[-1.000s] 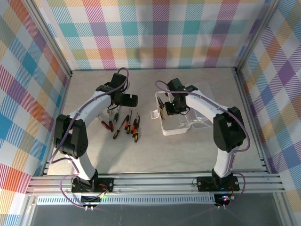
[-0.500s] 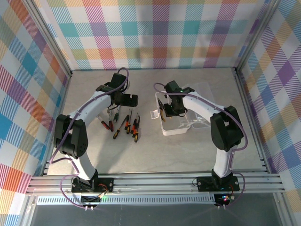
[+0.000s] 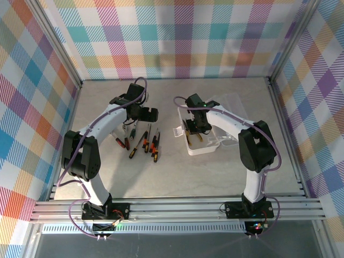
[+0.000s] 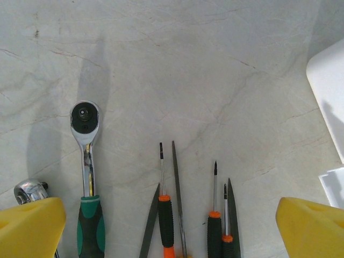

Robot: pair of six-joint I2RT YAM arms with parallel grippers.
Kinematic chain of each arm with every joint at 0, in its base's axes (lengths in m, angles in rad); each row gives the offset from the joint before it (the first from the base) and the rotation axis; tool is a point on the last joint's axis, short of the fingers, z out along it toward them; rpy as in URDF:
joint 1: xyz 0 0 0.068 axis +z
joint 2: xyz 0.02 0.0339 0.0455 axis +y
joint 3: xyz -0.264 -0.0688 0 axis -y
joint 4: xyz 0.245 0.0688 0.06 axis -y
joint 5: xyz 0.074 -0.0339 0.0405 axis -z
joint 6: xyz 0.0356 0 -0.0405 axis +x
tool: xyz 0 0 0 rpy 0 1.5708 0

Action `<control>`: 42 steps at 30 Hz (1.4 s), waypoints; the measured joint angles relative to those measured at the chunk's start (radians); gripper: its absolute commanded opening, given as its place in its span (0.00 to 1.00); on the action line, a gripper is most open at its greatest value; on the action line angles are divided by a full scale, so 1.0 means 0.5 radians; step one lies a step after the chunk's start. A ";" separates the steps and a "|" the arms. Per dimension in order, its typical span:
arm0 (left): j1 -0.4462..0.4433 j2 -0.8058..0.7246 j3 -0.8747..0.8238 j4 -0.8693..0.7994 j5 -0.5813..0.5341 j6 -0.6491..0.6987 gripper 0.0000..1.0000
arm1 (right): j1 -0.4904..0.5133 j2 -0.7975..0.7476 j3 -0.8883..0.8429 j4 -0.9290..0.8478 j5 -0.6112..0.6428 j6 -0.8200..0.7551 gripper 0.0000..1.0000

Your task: Pack the tool kit

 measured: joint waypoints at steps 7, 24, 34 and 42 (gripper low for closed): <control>0.062 0.000 0.032 -0.072 -0.037 0.002 1.00 | 0.015 -0.001 0.098 -0.037 -0.054 -0.035 0.62; 0.174 0.087 0.374 -0.327 -0.227 -0.108 0.99 | 0.059 -0.214 0.299 -0.003 -0.385 -0.258 0.99; 0.314 -0.397 -0.378 -0.237 -0.359 -0.511 0.88 | 0.067 -0.214 0.127 0.102 -0.581 -0.362 0.99; 0.632 -0.452 -0.656 0.008 -0.202 -0.729 0.78 | 0.067 -0.214 0.127 0.133 -0.628 -0.377 0.99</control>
